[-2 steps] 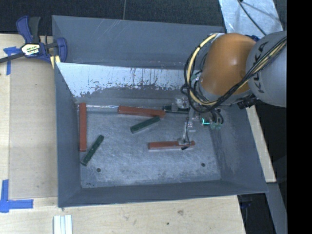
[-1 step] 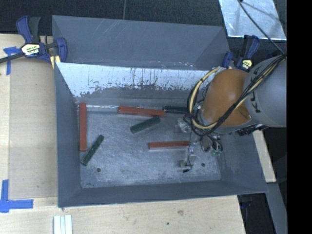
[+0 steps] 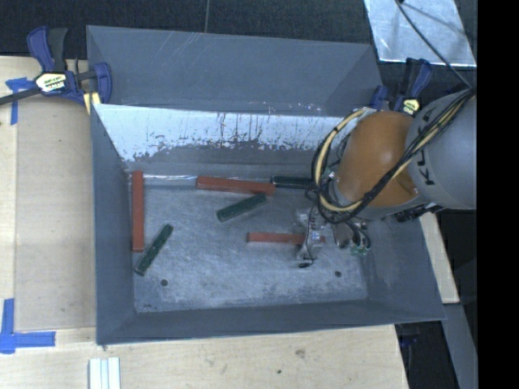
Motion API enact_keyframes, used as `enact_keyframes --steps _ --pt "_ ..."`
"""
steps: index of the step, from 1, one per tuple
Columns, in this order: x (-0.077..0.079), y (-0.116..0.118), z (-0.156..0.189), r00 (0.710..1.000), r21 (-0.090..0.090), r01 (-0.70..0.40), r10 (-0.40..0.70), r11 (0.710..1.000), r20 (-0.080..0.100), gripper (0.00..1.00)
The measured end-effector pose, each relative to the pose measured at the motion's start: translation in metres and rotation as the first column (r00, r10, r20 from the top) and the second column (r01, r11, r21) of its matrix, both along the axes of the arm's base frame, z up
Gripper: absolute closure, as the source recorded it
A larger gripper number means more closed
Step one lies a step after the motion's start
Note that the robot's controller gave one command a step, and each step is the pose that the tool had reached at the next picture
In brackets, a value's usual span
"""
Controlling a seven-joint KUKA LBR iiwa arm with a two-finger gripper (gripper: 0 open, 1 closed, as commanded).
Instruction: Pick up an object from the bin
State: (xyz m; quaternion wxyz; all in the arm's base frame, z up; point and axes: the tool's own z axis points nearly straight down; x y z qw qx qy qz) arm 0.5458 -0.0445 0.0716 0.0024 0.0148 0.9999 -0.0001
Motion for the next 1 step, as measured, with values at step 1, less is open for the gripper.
enact_keyframes --steps 1 --pt "0.0222 -0.0258 0.1761 0.999 -0.003 -0.052 0.052 0.999 0.008 1.00"
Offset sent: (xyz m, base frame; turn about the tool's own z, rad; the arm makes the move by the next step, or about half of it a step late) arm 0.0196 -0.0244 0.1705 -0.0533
